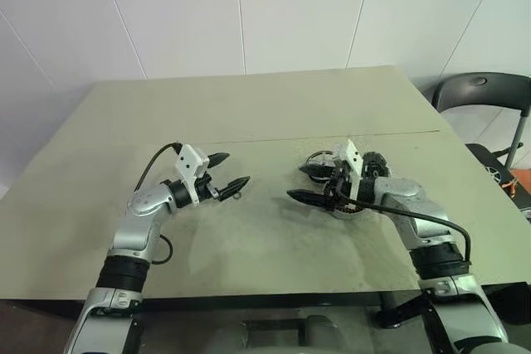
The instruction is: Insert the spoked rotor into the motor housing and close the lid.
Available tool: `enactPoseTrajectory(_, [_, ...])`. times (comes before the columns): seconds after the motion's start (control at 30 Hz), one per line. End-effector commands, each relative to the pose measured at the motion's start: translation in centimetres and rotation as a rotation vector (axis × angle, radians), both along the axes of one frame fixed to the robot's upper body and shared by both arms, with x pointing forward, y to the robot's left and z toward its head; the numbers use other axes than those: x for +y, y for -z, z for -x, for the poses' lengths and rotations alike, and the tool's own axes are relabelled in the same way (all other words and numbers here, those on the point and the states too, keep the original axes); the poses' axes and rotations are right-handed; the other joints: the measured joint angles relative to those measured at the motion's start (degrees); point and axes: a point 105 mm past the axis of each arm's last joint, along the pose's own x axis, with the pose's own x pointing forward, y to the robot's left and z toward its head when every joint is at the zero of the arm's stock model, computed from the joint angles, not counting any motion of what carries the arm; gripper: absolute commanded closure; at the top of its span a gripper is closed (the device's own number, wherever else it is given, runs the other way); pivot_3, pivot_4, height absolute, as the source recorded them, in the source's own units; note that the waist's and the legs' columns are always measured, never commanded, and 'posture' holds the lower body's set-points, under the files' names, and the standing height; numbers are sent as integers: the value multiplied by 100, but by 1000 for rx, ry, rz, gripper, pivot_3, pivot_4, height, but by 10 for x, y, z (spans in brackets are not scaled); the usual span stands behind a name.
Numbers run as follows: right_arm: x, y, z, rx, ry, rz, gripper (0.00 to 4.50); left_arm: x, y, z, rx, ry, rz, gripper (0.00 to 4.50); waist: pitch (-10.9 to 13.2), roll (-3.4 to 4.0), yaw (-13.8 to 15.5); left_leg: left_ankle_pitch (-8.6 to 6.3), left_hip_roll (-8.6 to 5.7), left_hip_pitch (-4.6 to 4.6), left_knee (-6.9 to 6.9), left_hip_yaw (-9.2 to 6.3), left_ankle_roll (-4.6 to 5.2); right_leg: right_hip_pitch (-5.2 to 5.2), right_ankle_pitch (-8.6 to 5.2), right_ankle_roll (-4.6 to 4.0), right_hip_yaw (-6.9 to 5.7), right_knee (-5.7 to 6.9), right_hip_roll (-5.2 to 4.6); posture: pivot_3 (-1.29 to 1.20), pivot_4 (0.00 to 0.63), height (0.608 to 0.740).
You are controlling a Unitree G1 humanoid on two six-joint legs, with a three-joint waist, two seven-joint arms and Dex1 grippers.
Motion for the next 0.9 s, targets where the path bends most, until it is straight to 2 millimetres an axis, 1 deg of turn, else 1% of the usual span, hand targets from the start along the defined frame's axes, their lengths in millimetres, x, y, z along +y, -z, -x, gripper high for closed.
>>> enactPoseTrajectory(0.03, [-10,-14,2,-45,-16,19,22,-4,-15,-4,-52,13,13,0,0,-2,47,0,7,1,0,9,0,-1,1,2,0,-3,3,0,0,740])
enactPoseTrajectory(0.1, [-20,-17,1,-50,0,37,22,-7,-15,-4,-51,18,22,0,1,-3,81,0,18,1,2,17,0,-1,3,3,0,-5,9,0,0,740])
enactPoseTrajectory(0.2, [-29,-20,-1,-57,26,43,22,-11,-16,-4,-47,40,36,0,2,-7,98,0,27,0,4,23,0,-2,7,-1,-1,-7,16,0,0,740])
enactPoseTrajectory(0.3, [-36,-19,0,-51,35,52,22,-14,-14,3,-16,90,51,0,2,-10,87,0,31,-1,4,26,0,-2,11,-4,0,-11,18,0,0,740])
enactPoseTrajectory(0.37, [-39,-17,3,-29,29,54,22,-14,-10,10,21,130,57,0,2,-11,81,0,31,-1,4,27,0,-2,23,-22,0,-13,19,0,0,740])
enactPoseTrajectory(0.4, [-40,-16,4,-19,25,55,22,-14,-9,12,32,142,60,0,2,-11,73,-1,32,-2,3,27,0,-2,23,-22,0,-14,19,0,0,740])
enactPoseTrajectory(0.47, [-43,-6,15,31,-15,83,22,-12,-1,20,90,175,35,0,1,-12,80,-2,34,-2,3,27,2,-2,23,-22,0,-15,21,0,0,740])
enactPoseTrajectory(0.53, [-44,-1,20,51,-31,104,22,-11,2,25,115,185,19,0,2,-12,84,-3,34,-4,2,27,4,-2,23,-22,0,-19,21,0,0,740])
enactPoseTrajectory(0.73, [-45,-2,18,46,-28,103,22,-8,9,24,140,158,-5,0,3,-14,91,-4,39,-5,21,34,4,3,24,-15,0,-23,25,0,0,740])
enactPoseTrajectory(0.9, [-42,-3,15,40,-27,102,22,-5,10,23,132,139,-14,0,3,-15,95,-5,41,-9,36,43,4,5,27,-15,0,-28,25,0,0,740])
